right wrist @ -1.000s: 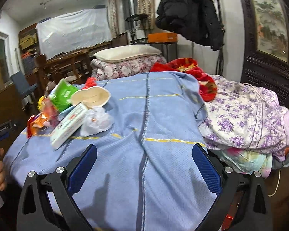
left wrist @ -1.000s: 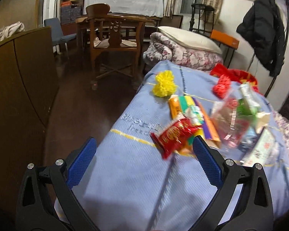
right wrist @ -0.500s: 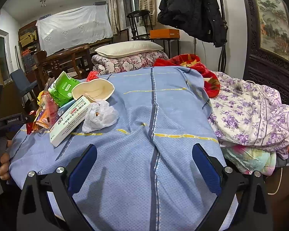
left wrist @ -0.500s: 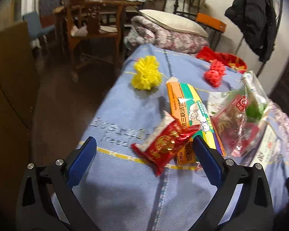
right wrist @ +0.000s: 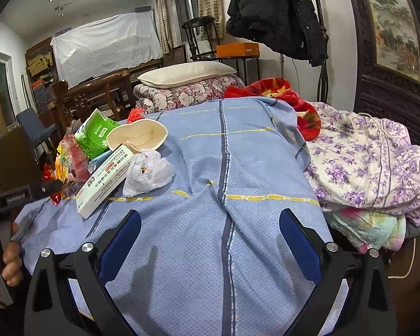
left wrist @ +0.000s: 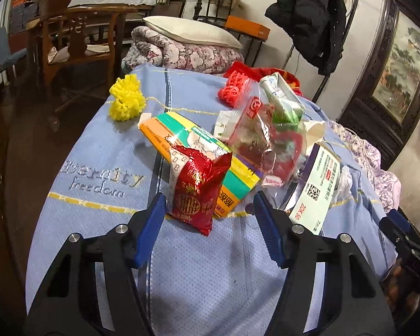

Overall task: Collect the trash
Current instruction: 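Grasp the white medicine box with the right gripper while the left gripper grasps the red snack packet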

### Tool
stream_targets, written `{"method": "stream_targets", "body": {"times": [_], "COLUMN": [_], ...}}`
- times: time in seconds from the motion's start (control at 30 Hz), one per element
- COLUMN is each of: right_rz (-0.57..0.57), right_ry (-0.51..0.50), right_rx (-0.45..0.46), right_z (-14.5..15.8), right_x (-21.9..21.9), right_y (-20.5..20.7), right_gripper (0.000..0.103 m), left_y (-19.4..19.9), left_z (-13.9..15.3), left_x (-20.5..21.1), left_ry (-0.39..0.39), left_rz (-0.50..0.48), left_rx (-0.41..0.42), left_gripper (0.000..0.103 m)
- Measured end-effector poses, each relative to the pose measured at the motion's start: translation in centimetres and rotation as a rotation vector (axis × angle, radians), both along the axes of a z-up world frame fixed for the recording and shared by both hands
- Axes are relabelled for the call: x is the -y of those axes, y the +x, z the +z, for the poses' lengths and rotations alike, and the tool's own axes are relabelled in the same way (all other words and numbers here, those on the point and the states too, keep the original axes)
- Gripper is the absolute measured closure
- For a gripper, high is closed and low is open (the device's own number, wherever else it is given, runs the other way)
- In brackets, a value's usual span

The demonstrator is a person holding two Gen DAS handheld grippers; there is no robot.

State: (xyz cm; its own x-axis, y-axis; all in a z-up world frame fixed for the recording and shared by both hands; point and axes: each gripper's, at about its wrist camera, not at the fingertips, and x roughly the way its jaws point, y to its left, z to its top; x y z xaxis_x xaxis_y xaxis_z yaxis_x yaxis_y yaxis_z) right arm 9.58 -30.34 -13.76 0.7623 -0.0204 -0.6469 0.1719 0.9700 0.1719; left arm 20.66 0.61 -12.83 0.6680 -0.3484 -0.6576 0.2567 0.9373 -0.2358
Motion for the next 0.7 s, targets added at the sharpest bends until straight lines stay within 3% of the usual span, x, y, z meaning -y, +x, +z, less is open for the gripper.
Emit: {"method": "stream_targets", "body": {"times": [0.2,0.3,0.37,0.43,0.47,0.53,0.7], "right_rz": [-0.004,-0.002,0.000,0.001,0.001,-0.001,-0.001], "right_ry": [0.011,0.009,0.007,0.004,0.003,0.003,-0.004], "right_rx": [0.005,0.006,0.007,0.009,0.009,0.009,0.011], "right_z": [0.0,-0.1,-0.1,-0.1,-0.1,-0.1,0.1], "right_x": [0.2,0.2,0.3,0.2,0.1,0.1,0.0], "right_y": [-0.1,-0.1,-0.1,-0.1,-0.1,-0.1,0.0], "right_gripper": [0.006,0.006,0.006,0.006,0.006,0.006,0.006], "left_y": [0.7,1.3,1.0,0.3,0.1,-0.5,-3.3], "left_z": [0.1,-0.2,0.1,0.6,0.8,1.0,0.9], "left_x": [-2.2,-2.6,-2.2,-1.5,-1.2,-1.1,-2.0], "left_ry": [-0.040,-0.075,-0.056,-0.024,-0.013,-0.011,-0.089], "left_rz": [0.136,0.129,0.109,0.076,0.067,0.065,0.056], "left_rx": [0.005,-0.023,0.002,0.053,0.071,0.092,0.092], "left_gripper": [0.037,0.037,0.040,0.063,0.067,0.069,0.069]}}
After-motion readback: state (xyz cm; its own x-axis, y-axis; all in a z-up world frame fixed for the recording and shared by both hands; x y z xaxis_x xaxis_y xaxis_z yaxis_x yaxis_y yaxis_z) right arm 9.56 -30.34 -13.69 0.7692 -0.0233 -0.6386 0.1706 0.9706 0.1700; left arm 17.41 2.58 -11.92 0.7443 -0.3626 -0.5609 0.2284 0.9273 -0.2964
